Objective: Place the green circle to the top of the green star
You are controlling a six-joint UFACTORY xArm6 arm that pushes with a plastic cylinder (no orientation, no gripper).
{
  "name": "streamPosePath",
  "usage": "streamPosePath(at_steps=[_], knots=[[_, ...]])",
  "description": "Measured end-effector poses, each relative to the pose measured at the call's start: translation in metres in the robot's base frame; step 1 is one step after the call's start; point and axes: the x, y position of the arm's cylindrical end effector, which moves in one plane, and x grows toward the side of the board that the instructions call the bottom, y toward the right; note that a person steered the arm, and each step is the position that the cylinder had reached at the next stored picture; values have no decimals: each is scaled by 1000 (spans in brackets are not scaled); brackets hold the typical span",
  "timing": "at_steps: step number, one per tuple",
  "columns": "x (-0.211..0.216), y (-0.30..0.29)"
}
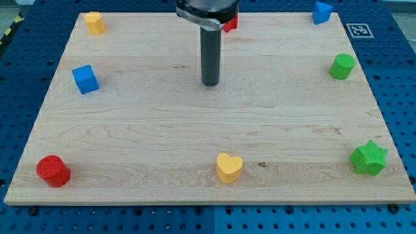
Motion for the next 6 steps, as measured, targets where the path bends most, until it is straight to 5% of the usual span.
streamPosePath(at_steps=[1, 3, 5, 6], knots=[[0, 9], [1, 134], [25, 142], [-46, 180]])
